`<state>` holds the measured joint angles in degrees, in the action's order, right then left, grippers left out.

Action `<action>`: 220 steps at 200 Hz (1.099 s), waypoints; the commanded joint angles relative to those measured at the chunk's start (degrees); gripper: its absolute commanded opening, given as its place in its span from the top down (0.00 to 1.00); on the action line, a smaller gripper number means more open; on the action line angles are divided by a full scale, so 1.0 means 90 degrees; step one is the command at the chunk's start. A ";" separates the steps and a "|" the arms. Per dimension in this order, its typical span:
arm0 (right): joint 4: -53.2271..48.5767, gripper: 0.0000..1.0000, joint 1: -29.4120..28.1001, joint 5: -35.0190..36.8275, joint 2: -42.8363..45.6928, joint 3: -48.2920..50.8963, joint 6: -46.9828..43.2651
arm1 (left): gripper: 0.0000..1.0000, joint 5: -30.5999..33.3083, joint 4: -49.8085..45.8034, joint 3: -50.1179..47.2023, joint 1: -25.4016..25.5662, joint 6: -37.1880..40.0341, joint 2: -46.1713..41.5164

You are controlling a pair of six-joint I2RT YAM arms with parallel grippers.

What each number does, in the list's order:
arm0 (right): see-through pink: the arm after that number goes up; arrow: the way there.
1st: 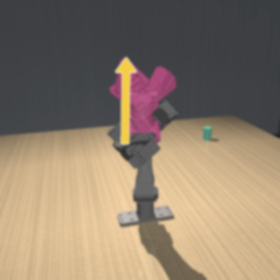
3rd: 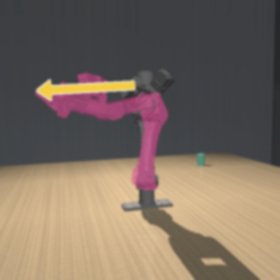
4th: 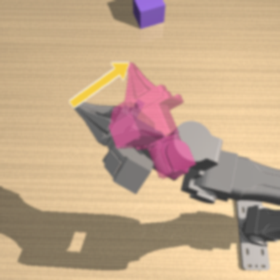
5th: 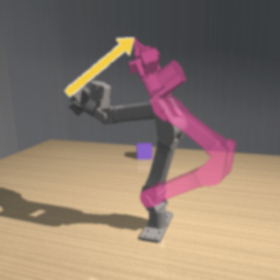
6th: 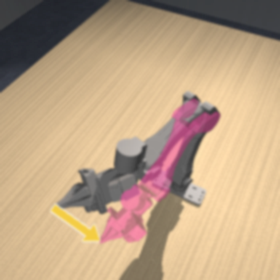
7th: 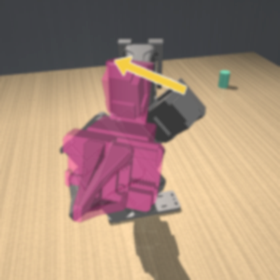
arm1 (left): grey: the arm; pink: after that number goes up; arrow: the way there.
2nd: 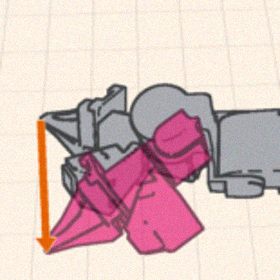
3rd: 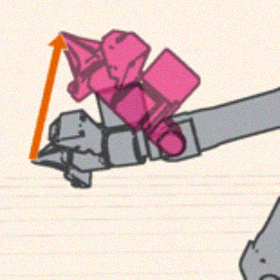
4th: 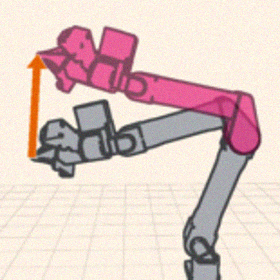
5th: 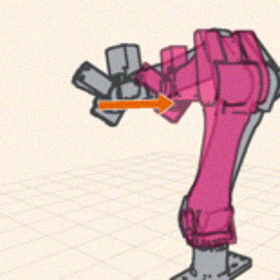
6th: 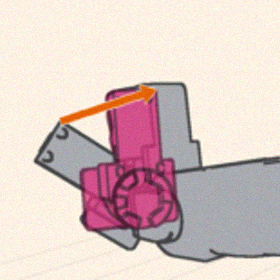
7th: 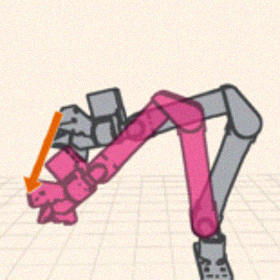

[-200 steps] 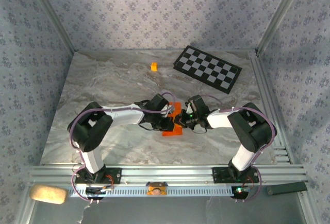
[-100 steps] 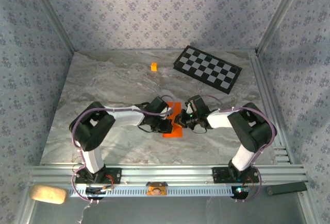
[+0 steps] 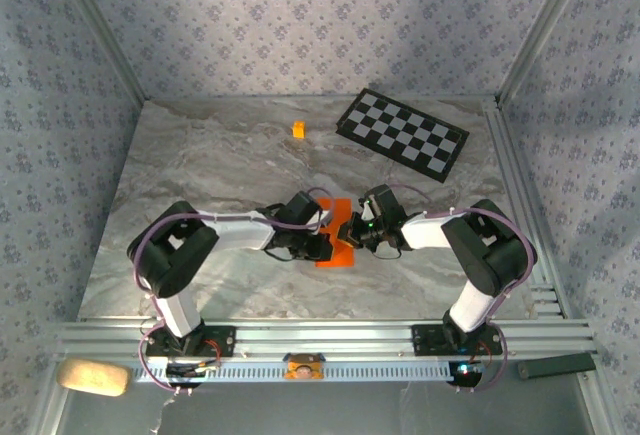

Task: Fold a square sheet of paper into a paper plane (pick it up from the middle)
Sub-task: Fold the triangle a second time at the center of the table.

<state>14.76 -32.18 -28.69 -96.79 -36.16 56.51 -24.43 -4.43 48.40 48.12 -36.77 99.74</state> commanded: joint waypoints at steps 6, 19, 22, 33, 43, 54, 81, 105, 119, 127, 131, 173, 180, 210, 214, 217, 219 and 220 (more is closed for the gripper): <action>-0.1035 0.99 0.0071 0.0746 -0.0222 0.0205 -0.0062 | 0.92 -0.0125 -0.0150 -0.0350 -0.0011 -0.0234 -0.0145; -0.1057 0.99 0.0070 0.0746 -0.0210 0.0197 -0.0077 | 0.91 -0.0147 -0.0072 -0.0449 -0.0024 -0.0349 -0.0178; -0.1063 0.99 0.0076 0.0753 -0.0210 0.0194 -0.0074 | 0.91 -0.0147 -0.0057 -0.0476 -0.0024 -0.0364 -0.0190; -0.1093 0.99 0.0070 0.0765 -0.0202 0.0190 -0.0089 | 0.91 -0.0128 -0.0026 -0.0558 -0.0031 -0.0404 -0.0237; -0.1094 0.99 0.0073 0.0766 -0.0202 0.0196 -0.0088 | 0.91 -0.0109 -0.0020 -0.0626 -0.0042 -0.0437 -0.0288; -0.1090 0.99 0.0071 0.0770 -0.0212 0.0191 -0.0088 | 0.91 -0.0082 0.0003 -0.0712 -0.0060 -0.0471 -0.0366; -0.1113 0.99 0.0070 0.0773 -0.0220 0.0185 -0.0097 | 0.90 -0.0014 -0.0028 -0.0899 -0.0127 -0.0493 -0.0570; -0.1130 0.99 0.0079 0.0775 -0.0202 0.0187 -0.0107 | 0.90 0.0026 -0.0084 -0.1079 -0.0170 -0.0522 -0.0711; -0.1140 0.99 0.0075 0.0785 -0.0198 0.0190 -0.0108 | 0.90 0.0094 -0.0099 -0.1209 -0.0181 -0.0573 -0.0835; -0.1140 0.99 0.0081 0.0785 -0.0192 0.0191 -0.0107 | 0.90 0.0134 -0.0113 -0.1298 -0.0190 -0.0602 -0.0900; -0.1142 0.99 0.0078 0.0785 -0.0202 0.0190 -0.0114 | 0.90 0.0149 -0.0111 -0.1332 -0.0197 -0.0616 -0.0936; -0.1139 0.99 0.0080 0.0794 -0.0176 0.0192 -0.0093 | 0.90 0.0159 -0.0055 -0.1446 -0.0192 -0.0709 -0.1663; -0.1136 0.99 0.0082 0.0794 -0.0180 0.0194 -0.0090 | 0.90 0.0110 0.0013 -0.1412 -0.0199 -0.0709 -0.1824; -0.1103 0.99 0.0071 0.0791 -0.0150 0.0200 -0.0059 | 0.90 0.0016 0.0331 -0.1072 -0.0271 -0.0718 -0.2032; -0.1103 0.99 0.0074 0.0794 -0.0146 0.0202 -0.0058 | 0.90 -0.0020 0.0343 -0.0996 -0.0300 -0.0703 -0.1968; -0.1103 0.99 0.0070 0.0795 -0.0149 0.0191 -0.0062 | 0.90 -0.0053 0.0352 -0.0937 -0.0314 -0.0704 -0.1900; -0.1103 0.99 0.0070 0.0795 -0.0150 0.0190 -0.0062 | 0.90 -0.0070 0.0362 -0.0899 -0.0324 -0.0700 -0.1853; -0.1103 0.99 0.0075 0.0790 -0.0152 0.0200 -0.0065 | 0.90 -0.0080 0.0368 -0.0878 -0.0325 -0.0705 -0.1834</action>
<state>14.15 -32.16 -28.05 -96.49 -36.16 56.49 -23.70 -2.92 36.27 46.28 -42.78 81.93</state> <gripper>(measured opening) 0.051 0.103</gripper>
